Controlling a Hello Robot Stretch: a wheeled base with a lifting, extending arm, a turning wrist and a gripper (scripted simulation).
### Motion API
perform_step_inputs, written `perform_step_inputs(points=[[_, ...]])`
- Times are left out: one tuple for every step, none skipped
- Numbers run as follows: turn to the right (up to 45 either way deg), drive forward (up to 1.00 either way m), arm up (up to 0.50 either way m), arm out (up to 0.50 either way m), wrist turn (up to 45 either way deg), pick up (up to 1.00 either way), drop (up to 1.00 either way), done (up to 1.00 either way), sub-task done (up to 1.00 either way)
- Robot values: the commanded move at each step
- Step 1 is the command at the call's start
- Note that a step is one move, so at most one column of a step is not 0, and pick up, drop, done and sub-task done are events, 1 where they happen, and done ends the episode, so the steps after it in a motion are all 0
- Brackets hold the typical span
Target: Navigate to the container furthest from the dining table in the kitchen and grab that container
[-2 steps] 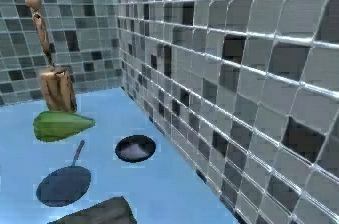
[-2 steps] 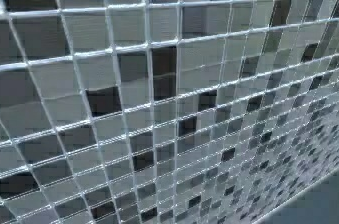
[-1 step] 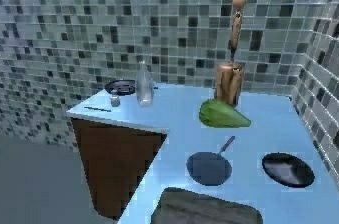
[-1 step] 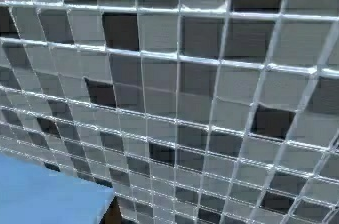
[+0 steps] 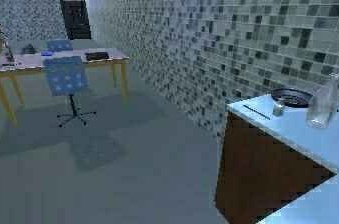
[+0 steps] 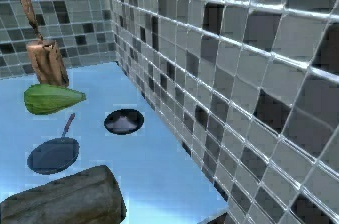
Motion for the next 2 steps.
perform_step_inputs(points=[[-9.0, 0.0, 0.0, 0.0, 0.0, 0.0, 0.0, 0.0, 0.0], [0.0, 0.0, 0.5, 0.0, 0.0, 0.0, 0.0, 0.0, 0.0]])
